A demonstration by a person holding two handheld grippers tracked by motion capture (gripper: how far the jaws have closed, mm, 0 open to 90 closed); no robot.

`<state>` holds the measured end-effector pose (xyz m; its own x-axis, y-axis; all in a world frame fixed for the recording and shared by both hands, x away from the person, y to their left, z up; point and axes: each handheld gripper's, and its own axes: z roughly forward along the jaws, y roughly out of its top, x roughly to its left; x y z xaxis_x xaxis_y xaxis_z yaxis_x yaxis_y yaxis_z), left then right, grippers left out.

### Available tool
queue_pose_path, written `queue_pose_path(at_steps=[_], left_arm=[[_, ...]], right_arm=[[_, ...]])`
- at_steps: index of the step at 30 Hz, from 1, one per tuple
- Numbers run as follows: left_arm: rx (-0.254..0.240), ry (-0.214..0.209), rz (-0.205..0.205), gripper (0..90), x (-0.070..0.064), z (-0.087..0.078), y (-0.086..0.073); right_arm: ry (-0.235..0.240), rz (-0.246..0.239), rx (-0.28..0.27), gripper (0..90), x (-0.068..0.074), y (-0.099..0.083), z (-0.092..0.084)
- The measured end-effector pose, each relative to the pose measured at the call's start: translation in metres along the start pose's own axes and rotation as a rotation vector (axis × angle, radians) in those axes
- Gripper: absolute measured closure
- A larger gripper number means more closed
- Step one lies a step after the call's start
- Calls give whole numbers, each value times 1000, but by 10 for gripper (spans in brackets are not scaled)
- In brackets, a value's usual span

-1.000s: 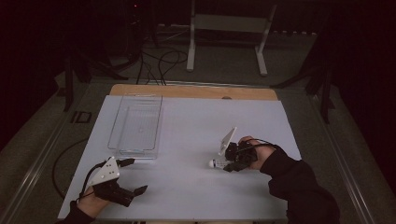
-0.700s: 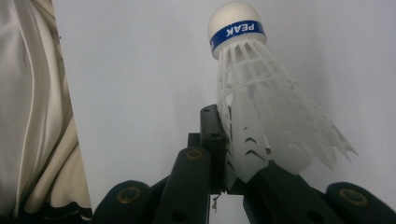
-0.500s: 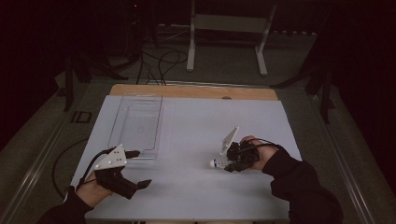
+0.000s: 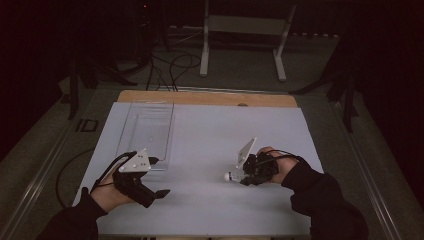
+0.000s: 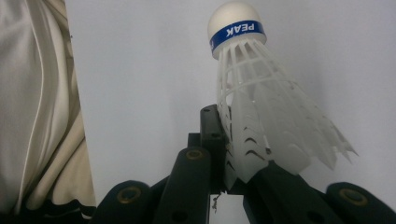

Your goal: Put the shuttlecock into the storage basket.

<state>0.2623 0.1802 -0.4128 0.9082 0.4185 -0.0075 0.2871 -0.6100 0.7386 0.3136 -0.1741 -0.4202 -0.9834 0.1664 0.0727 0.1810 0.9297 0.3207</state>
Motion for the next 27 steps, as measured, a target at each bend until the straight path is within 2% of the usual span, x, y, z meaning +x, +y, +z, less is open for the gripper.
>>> queue_pose_path(at_steps=[7,12,20,23,27], left_arm=[[76,-49,44,0,-3,10,14],[146,-60,84,0,-6,15,26],[193,-102,121,1,-11,21,41],[199,-128,120,1,-11,23,46],[231,-142,129,1,-11,27,52]], right_arm=[[6,5,-6,898,1,-1,1],[10,-11,-7,898,2,1,1],[13,-7,-6,898,5,1,2],[16,-13,-13,898,5,0,3],[12,-14,-11,898,6,0,3]])
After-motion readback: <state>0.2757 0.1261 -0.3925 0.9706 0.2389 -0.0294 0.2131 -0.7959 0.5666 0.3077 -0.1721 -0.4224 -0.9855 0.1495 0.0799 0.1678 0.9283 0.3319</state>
